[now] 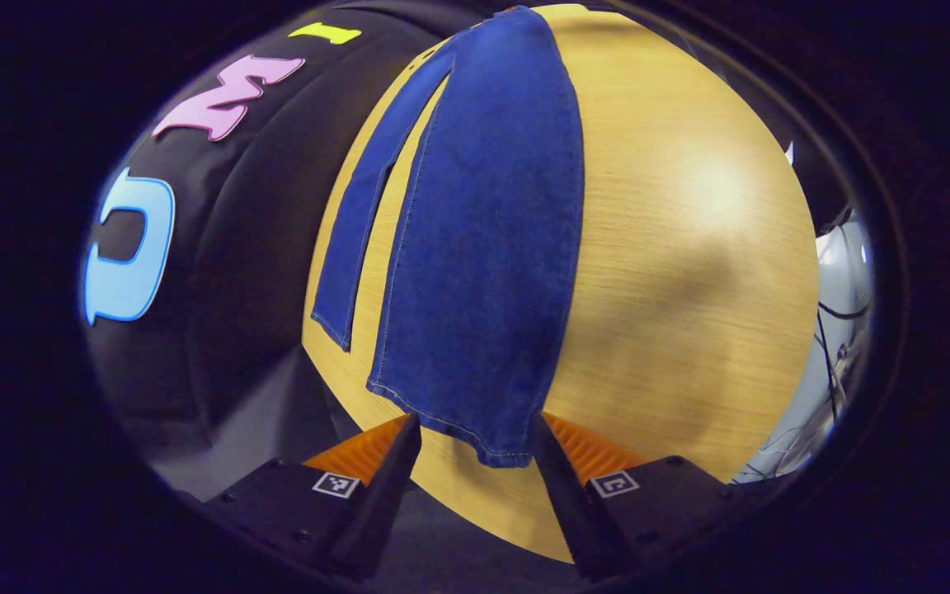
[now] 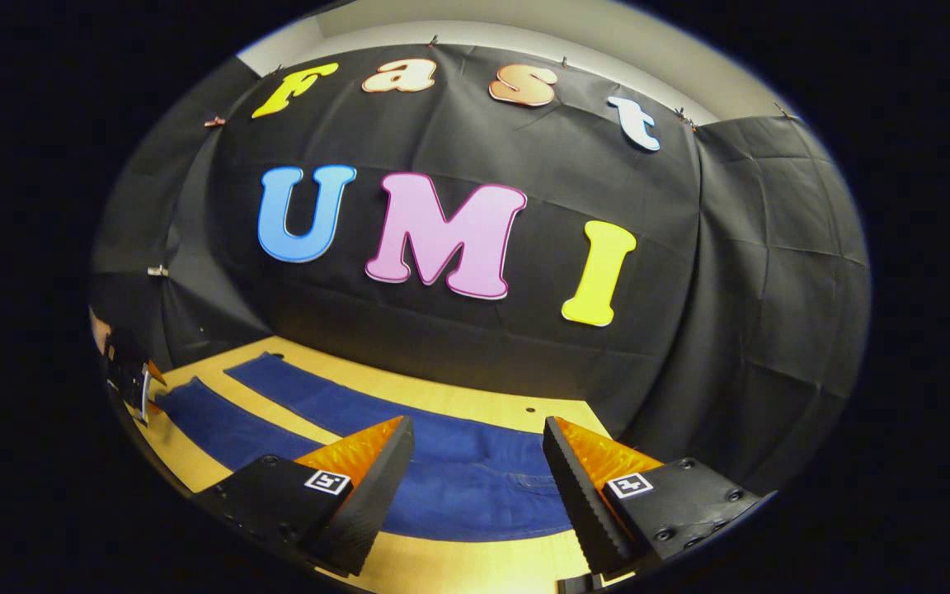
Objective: Grasp the waist and the cuffs of the jeans and fold them to make the two legs overlap; first hold the waist and fold one-third of the jeans toward the cuffs, then hold the cuffs and fold the remaining one-third in the same direction to finish folding.
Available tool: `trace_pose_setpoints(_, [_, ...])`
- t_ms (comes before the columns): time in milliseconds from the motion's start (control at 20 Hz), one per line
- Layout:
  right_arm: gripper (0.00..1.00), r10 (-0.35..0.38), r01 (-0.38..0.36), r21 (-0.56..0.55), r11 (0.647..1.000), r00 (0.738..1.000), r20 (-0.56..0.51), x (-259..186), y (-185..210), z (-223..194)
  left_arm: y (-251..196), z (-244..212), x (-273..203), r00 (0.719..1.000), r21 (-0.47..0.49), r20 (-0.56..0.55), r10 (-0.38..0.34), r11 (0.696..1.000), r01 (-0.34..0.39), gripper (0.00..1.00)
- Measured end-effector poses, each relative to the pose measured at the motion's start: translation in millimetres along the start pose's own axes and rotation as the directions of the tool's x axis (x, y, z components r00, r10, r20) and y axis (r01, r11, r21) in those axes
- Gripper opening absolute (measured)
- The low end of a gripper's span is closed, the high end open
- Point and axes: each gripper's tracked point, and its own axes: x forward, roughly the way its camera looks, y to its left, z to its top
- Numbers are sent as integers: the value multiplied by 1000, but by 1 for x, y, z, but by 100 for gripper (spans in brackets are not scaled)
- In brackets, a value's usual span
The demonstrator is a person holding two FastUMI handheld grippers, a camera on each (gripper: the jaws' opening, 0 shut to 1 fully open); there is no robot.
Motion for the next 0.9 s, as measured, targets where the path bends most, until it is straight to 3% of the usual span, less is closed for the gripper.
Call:
trace_pose_setpoints(100, [96, -5, 4, -18, 1000, 1000, -14, 0, -3, -11, 6, 1, 11, 1000, -28, 10, -28, 999, 28, 76])
trace_pose_setpoints(150, [94, -4, 3, -22, 1000, 1000, -27, 1, -5, -19, 10, 3, 16, 999, -49, 14, -38, 998, 39, 65])
trace_pose_setpoints(200, [96, -8, 7, -16, 1000, 999, -41, 4, -9, -26, 9, 3, 20, 998, -83, 2, -59, 995, 59, 65])
trace_pose_setpoints(350, [96, -36, 34, -24, 999, 997, -75, 19, -36, -43, 2, 0, 22, 996, -114, -26, -85, 990, 81, 34])
trace_pose_setpoints(450, [96, -53, 46, -106, 993, 996, -66, 33, -61, -45, 6, 5, 23, 999, -66, -23, -45, 997, 43, 12])
trace_pose_setpoints(550, [96, -47, 33, -245, 969, 997, -53, 49, -85, -46, 5, 4, 27, 999, -42, -24, -22, 999, 21, 6])
trace_pose_setpoints(650, [96, -10, -22, -400, 916, 997, -79, 63, -105, -61, 5, 5, 27, 999, -94, -25, -41, 995, 38, 8])
trace_pose_setpoints(750, [96, 19, -95, -537, 838, 989, -146, 74, -128, -94, 5, 6, 26, 997, -137, -34, -68, 989, 62, 6])
trace_pose_setpoints(900, [96, 58, -275, -688, 672, 945, -321, 80, -160, -160, 5, 6, 26, 996, -107, -57, -64, 993, 57, 6])
